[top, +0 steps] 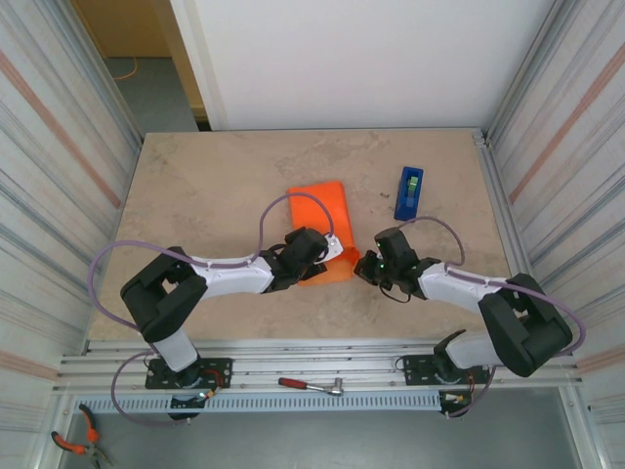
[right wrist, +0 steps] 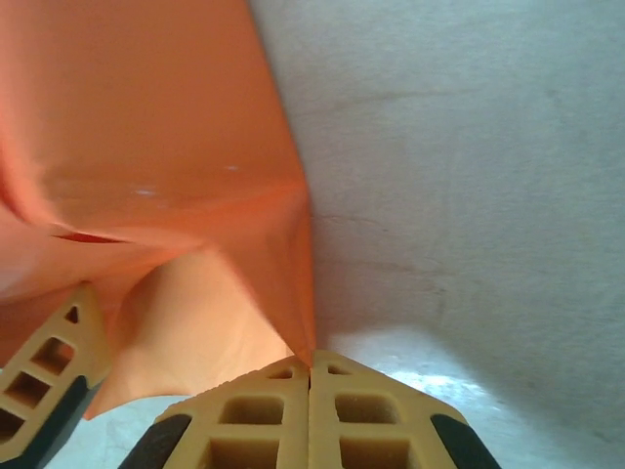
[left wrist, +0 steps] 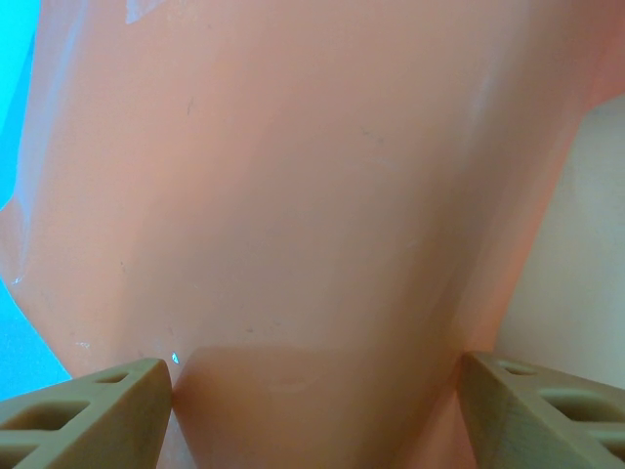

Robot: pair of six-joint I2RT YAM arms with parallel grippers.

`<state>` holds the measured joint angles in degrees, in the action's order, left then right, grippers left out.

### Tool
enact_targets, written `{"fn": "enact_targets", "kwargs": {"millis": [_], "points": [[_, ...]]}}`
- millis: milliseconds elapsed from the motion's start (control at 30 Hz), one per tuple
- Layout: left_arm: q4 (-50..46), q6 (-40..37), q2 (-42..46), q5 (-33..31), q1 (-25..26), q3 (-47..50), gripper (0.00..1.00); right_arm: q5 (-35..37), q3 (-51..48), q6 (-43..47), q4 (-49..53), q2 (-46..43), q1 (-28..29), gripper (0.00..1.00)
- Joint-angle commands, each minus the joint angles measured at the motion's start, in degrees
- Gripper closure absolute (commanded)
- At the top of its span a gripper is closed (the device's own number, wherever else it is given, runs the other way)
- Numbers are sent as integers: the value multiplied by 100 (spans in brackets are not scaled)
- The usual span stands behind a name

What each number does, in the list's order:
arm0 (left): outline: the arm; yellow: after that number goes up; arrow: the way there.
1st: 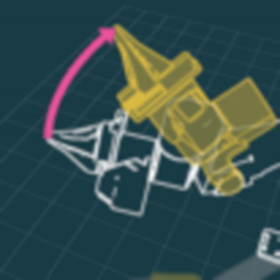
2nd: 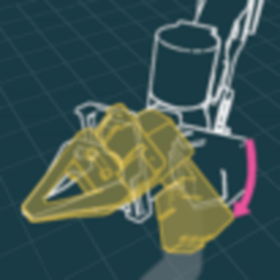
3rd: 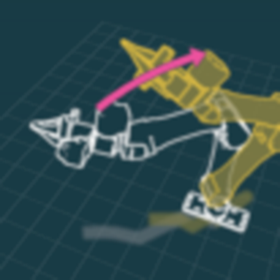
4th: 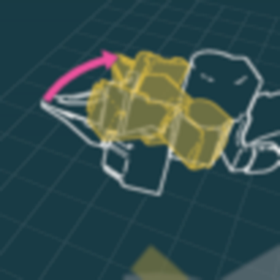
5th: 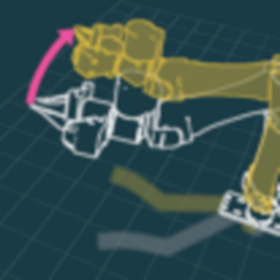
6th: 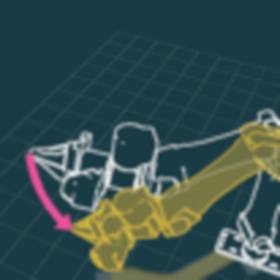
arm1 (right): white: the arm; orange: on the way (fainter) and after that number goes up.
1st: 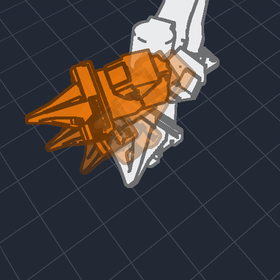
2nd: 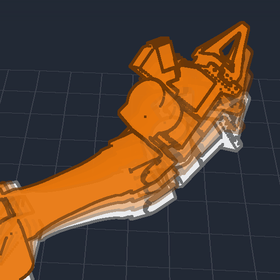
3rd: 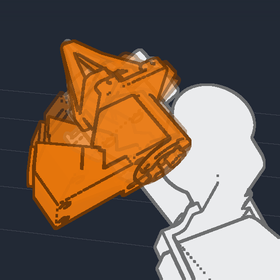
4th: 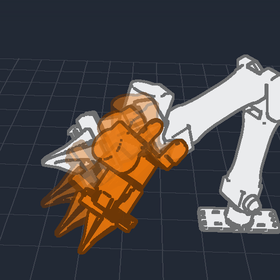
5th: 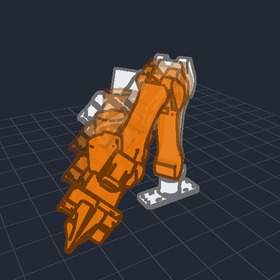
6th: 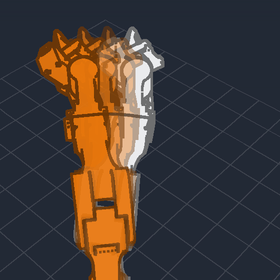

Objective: Wrap the gift box in paper
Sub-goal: Fold the wrapping paper for the gift box.

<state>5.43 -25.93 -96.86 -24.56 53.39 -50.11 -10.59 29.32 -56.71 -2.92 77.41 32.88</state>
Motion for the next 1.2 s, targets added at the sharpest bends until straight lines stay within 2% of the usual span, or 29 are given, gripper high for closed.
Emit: {"fn": "enact_targets", "kwargs": {"millis": [0,233,633,667,767,800,867,1167], "points": [[-38,-70,-64,49,58,89,23,-31,298,81,-104,70,149,100],[-36,-55,-83,57,62,80,23,22,594,32,-227,398,332,100],[-31,-60,-87,62,106,80,23,218,759,-255,-1341,1359,618,100],[-33,-61,-80,59,103,84,23,210,757,-291,-1442,1437,633,96],[-33,-68,-74,56,111,80,23,186,742,-349,-1579,1580,669,71],[-33,-69,-72,61,112,86,23,168,738,-358,-1595,1594,681,68],[-33,-70,-79,56,124,98,23,119,718,-356,-1645,1608,697,64],[-47,-70,-69,48,131,95,23,63,479,-293,-1366,1057,645,63]]}}
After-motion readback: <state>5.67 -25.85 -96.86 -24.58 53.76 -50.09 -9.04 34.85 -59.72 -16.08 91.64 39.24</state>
